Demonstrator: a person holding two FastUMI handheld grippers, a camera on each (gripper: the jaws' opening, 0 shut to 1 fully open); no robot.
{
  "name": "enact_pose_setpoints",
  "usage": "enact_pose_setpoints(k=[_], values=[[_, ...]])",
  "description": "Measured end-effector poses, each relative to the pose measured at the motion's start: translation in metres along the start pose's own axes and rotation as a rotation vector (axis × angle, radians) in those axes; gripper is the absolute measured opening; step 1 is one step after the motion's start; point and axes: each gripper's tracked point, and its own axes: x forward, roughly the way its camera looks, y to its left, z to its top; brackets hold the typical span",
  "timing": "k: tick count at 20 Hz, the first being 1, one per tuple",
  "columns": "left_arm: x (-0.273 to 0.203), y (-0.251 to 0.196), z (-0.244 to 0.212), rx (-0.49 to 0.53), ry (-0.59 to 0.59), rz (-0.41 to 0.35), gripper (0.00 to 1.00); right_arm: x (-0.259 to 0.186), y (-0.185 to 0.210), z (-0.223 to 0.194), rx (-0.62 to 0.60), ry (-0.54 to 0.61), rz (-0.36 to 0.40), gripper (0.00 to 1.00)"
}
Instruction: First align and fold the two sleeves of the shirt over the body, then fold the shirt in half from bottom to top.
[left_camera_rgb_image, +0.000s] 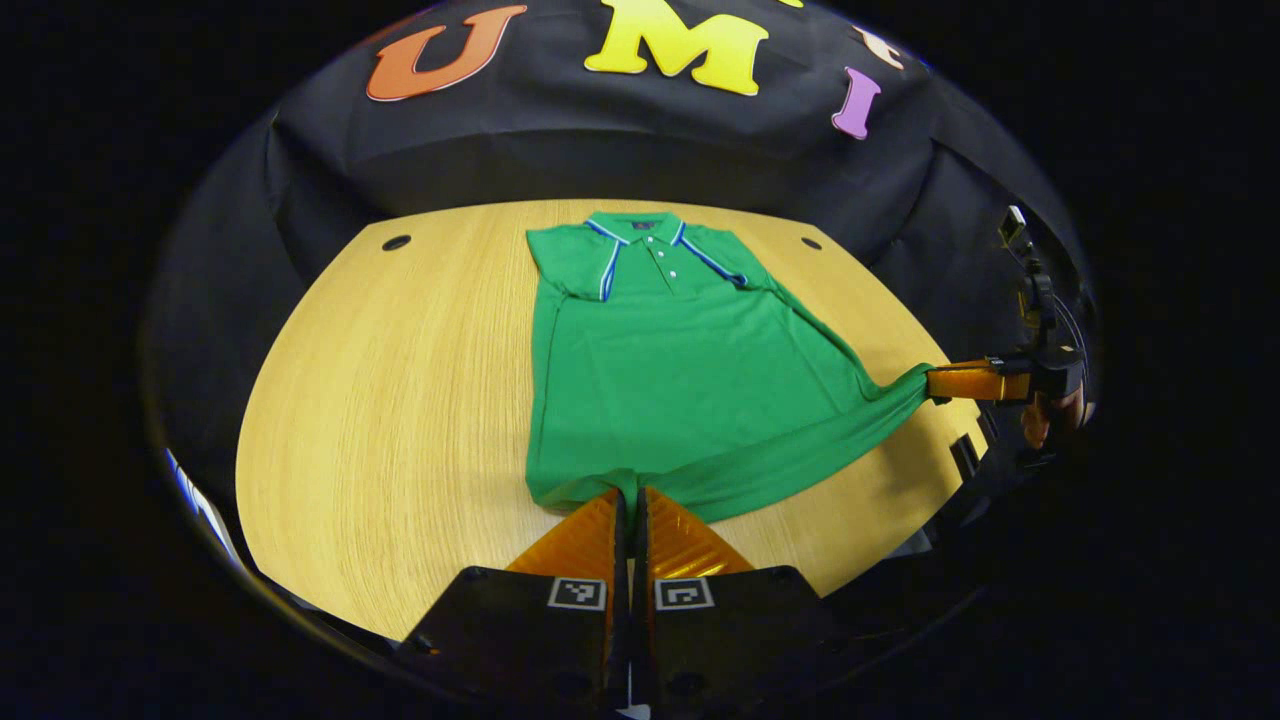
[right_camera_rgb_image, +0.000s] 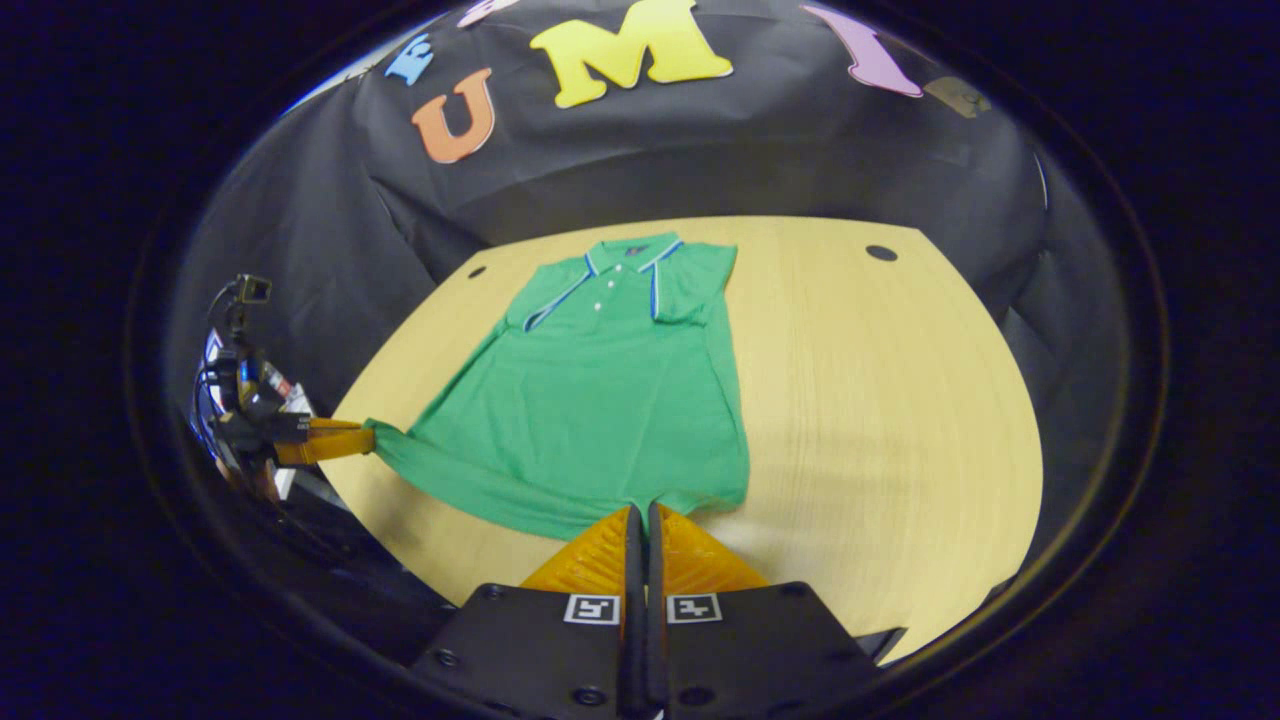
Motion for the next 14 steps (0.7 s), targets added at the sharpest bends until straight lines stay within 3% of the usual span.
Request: enact_pose_setpoints(k=[8,9,14], values=[[0.02,0.025,0.141,0.02,-0.214,0.034,0.04,0.019,-0.001,0.142,0.014,-0.191,0.026,0.05],[0.025,0.027,0.157,0.014,-0.234,0.036,0.04,0.025,-0.002,0.157,0.013,-0.206,0.028,0.0],[0.064,0.047,0.226,-0.054,-0.311,0.042,0.04,0.066,-0.012,0.221,-0.006,-0.247,0.027,0.05]])
